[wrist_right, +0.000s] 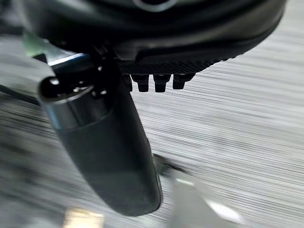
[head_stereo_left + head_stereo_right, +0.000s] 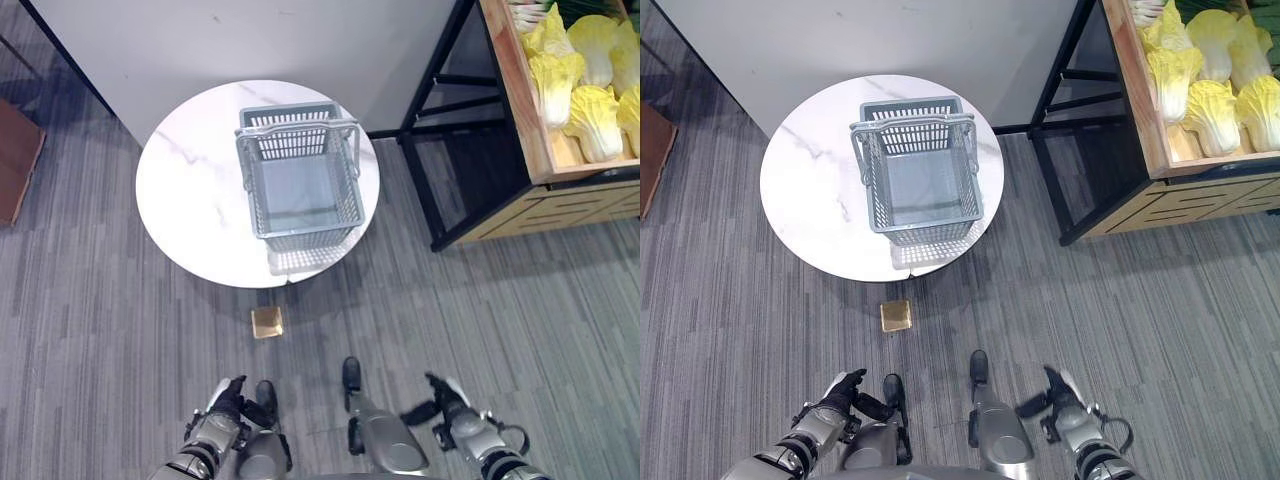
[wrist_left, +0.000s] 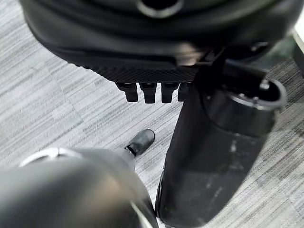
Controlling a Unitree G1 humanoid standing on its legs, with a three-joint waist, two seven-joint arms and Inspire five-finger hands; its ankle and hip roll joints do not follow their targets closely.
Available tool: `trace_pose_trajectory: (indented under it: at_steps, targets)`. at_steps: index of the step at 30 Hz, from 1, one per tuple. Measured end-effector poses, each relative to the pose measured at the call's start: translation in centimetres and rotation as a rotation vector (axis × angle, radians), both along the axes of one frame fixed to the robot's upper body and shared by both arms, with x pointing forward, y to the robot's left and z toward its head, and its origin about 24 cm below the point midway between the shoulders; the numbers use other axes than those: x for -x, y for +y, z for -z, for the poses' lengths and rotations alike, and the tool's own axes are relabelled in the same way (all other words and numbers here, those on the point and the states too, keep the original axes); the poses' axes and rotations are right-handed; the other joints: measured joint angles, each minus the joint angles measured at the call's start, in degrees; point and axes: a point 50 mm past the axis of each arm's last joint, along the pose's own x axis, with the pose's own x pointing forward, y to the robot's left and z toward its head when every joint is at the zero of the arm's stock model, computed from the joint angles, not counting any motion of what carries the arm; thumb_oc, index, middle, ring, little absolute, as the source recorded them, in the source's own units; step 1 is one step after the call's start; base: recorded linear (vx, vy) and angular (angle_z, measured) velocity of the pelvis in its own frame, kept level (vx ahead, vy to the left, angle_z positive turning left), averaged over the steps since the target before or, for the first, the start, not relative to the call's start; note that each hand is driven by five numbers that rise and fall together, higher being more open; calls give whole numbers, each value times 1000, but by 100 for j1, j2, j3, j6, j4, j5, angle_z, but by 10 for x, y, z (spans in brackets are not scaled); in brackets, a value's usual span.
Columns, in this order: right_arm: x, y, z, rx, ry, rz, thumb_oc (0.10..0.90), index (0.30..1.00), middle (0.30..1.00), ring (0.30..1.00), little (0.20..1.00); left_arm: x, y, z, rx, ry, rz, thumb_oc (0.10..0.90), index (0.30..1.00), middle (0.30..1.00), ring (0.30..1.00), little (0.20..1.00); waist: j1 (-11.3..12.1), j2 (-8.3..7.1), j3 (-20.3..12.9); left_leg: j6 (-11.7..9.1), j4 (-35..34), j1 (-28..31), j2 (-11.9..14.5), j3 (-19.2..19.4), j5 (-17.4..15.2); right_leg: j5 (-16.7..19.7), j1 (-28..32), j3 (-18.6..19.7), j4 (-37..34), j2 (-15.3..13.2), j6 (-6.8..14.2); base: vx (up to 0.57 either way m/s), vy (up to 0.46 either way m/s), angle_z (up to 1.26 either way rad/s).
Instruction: Get the vegetables into the basket
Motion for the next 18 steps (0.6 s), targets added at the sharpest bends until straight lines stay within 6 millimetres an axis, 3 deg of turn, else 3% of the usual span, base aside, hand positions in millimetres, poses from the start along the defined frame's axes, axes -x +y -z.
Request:
trace_pose_trajectory:
  at_steps: [3, 4, 7, 10, 18]
  targets:
    - [-29, 2, -37, 3, -183, -49, 900, 1000, 1000, 1000, 1000, 1, 6, -1, -29, -11, -7, 900, 1000, 1000, 1000, 1000, 17, -24, -6, 13, -1, 27, -45, 29, -10, 15, 9, 47, 0, -11, 27, 12, 43, -6]
    - [-43, 3, -58, 6, -290, -72, 900, 1000, 1000, 1000, 1000, 6, 11, 0, -45, 2, -17, 900, 1000, 1000, 1000, 1000, 16, -87, -39, 16, -2, 53, -34, 94, -15, 19, 6, 102, -1, -15, 44, 25, 45, -15]
    - [-59, 3, -97, 29, -464, -108, 900, 1000, 1000, 1000, 1000, 10, 18, 0, -48, 8, -55, 900, 1000, 1000, 1000, 1000, 22, -182, -78, 18, -2, 80, -42, 127, -34, 22, 13, 139, -2, -23, 65, 20, 45, -8]
    - [-66, 0, -129, 51, -601, -113, 900, 1000, 1000, 1000, 1000, 12, 23, -1, -62, 12, -63, 900, 1000, 1000, 1000, 1000, 19, -348, -125, 25, -1, 88, -46, 135, -29, 18, 15, 145, -2, -26, 80, 28, 27, -2]
    - [-71, 10, -194, 131, -855, -243, 900, 1000, 1000, 1000, 1000, 18, 25, 1, -59, 29, -92, 900, 1000, 1000, 1000, 1000, 26, -436, -180, 33, -1, 163, -45, 214, -22, 60, 49, 210, 0, -25, 93, 15, 11, -5]
